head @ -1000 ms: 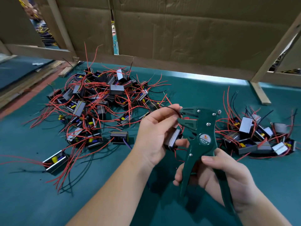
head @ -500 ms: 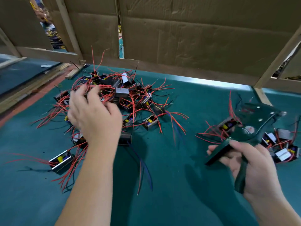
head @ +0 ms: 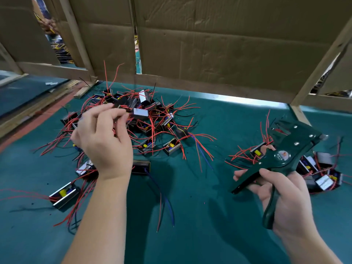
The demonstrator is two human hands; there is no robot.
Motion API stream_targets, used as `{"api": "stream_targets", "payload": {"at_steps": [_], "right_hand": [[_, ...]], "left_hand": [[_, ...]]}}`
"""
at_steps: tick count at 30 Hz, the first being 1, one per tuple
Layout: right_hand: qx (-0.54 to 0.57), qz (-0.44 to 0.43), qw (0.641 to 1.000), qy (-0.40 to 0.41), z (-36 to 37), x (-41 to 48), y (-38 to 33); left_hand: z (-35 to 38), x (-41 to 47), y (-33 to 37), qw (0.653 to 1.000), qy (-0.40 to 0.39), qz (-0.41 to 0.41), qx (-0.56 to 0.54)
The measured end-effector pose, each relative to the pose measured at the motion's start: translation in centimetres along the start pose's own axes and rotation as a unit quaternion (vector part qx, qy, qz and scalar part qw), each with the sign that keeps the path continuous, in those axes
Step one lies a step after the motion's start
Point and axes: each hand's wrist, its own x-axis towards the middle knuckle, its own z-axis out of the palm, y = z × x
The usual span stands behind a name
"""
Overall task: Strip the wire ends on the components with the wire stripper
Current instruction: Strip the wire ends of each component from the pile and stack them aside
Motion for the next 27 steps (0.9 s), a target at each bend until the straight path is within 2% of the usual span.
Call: {"api": "stream_targets", "payload": {"at_steps": [2, 4, 5, 6, 7, 8, 9, 10, 11, 13, 18, 20, 24, 27], "right_hand": [[0.01, -0.001, 1.0, -0.004, 0.0, 0.1, -0.1], [0.03, 0.006, 0.999, -0.017, 0.0, 0.0, -0.2], [0.038, 0.013, 0.999, -0.026, 0.1, 0.0, -0.3], [0.048, 0.023, 0.998, -0.036, 0.2, 0.0, -0.3], [0.062, 0.037, 0.996, -0.049, 0.3, -0.1, -0.3], [0.082, 0.053, 0.993, -0.068, 0.4, -0.2, -0.4], [0.107, 0.067, 0.988, -0.091, 0.6, -0.2, -0.5], [0.132, 0.079, 0.982, -0.114, 0.7, -0.3, -0.6], [0.153, 0.091, 0.975, -0.134, 0.8, -0.3, -0.8], [0.179, 0.121, 0.964, -0.152, 1.0, -0.3, -1.1], [0.19, 0.141, 0.957, -0.168, 1.1, -0.3, -1.9], [0.205, 0.153, 0.949, -0.183, 1.2, -0.3, -2.2], [0.24, 0.153, 0.935, -0.213, 1.3, -0.4, -2.6], [0.271, 0.154, 0.926, -0.214, 1.2, -0.4, -2.6]], "left_hand": [[0.0, -0.1, 1.4, 0.992, 0.063, 0.076, -0.081], [0.1, -0.7, 2.9, 0.982, 0.014, 0.105, -0.158], [0.3, -1.1, 3.6, 0.976, -0.041, 0.083, -0.195], [0.5, -1.6, 4.4, 0.965, -0.105, 0.031, -0.239], [0.6, -2.1, 5.3, 0.941, -0.167, -0.055, -0.288], [0.7, -2.6, 6.2, 0.897, -0.223, -0.166, -0.343], [0.8, -3.0, 7.0, 0.839, -0.271, -0.268, -0.388], [0.9, -3.3, 7.4, 0.785, -0.313, -0.337, -0.415], [0.9, -3.5, 7.5, 0.757, -0.352, -0.358, -0.418], [1.0, -3.8, 7.3, 0.745, -0.402, -0.335, -0.413], [1.2, -4.1, 6.5, 0.701, -0.461, -0.325, -0.437], [1.2, -4.2, 6.7, 0.693, -0.474, -0.328, -0.433], [1.3, -4.8, 7.0, 0.703, -0.488, -0.308, -0.416], [1.1, -4.8, 7.1, 0.721, -0.508, -0.263, -0.391]]}}
